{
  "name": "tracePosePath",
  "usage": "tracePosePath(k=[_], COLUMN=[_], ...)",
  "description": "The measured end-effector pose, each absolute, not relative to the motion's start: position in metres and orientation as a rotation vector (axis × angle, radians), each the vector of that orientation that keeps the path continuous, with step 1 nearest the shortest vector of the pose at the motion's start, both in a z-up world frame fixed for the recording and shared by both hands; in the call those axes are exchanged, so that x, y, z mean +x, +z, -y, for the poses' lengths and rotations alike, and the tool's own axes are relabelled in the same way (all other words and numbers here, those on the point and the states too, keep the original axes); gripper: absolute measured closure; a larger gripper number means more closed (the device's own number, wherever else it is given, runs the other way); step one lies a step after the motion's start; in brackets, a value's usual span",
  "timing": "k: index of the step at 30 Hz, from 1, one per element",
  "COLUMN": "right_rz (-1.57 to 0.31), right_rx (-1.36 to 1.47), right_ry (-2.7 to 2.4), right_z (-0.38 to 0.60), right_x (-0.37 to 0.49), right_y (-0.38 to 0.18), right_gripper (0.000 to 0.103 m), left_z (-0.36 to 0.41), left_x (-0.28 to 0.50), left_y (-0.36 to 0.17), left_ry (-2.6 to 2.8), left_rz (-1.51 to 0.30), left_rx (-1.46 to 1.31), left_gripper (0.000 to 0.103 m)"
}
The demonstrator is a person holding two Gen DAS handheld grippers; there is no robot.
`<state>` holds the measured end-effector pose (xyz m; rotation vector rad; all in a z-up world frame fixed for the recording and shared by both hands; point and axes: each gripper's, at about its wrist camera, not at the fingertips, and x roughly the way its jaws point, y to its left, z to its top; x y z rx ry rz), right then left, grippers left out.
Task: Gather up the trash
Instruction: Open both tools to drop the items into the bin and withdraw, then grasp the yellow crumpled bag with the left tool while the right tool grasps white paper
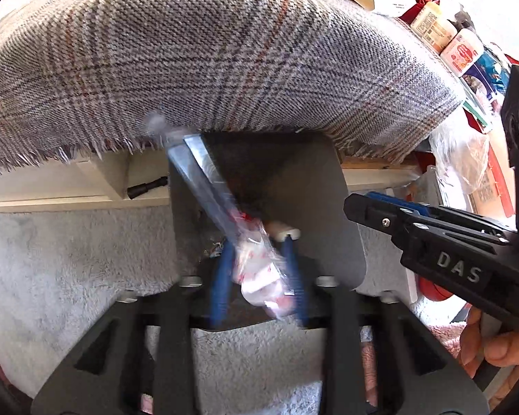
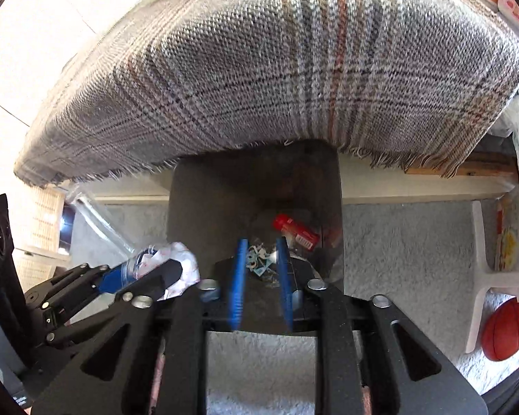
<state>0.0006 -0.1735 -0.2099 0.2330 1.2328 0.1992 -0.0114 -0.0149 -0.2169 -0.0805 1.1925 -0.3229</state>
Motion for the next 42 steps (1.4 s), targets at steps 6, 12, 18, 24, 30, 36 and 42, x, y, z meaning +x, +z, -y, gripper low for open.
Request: tracePosePath(k=[6,12,18,24,30,36,42], right_rz=[-1.179,-1.167,-1.096,-0.993,-0.929,-0.913,-0.915], right_rx=[0.214,0.206,0.214,0.212,0.179,0.200,0.184], right_ry=[0.141,0.138,0.139,0.081,0.050,0.077,0.075], right_z=[0.187,0.201,0.219,0.248,0.265,0.267,0.262], right_x=[-0.005,-0.009,0.000,0.025,0.060,0.108,0.170], right_y=[-0.195,-0.182,-0.133,-0.077,-0.040,-0.017,-0.008], right_gripper=[0.017,0.004,0.003,0.003,0.003,0.003,0.004], left_z=[0.005,0.002,-0.002,-0.008,-0.012,-0.011,0.001], left_x=[-0.013,-0.017,-0.008,0.018,0.055,0.112,0.177], left_y=[-0.202,-0.185,-0.145,-0.097,-0.053,-0.024,-0.020], left_ry=[-0.284,-0.270,-0.286,-0.269,-0.249,-0.219,-0.203], left_rz=[-1.155,-1.140,-1.083,-0.979,-0.890,-0.868,-0.883], left_rx=[-0.064,0.000,-0.005,0.033,0.082,0.096,0.111], left_gripper=[0.019,0.008,0.008,0.008,0.008,0.008,0.008])
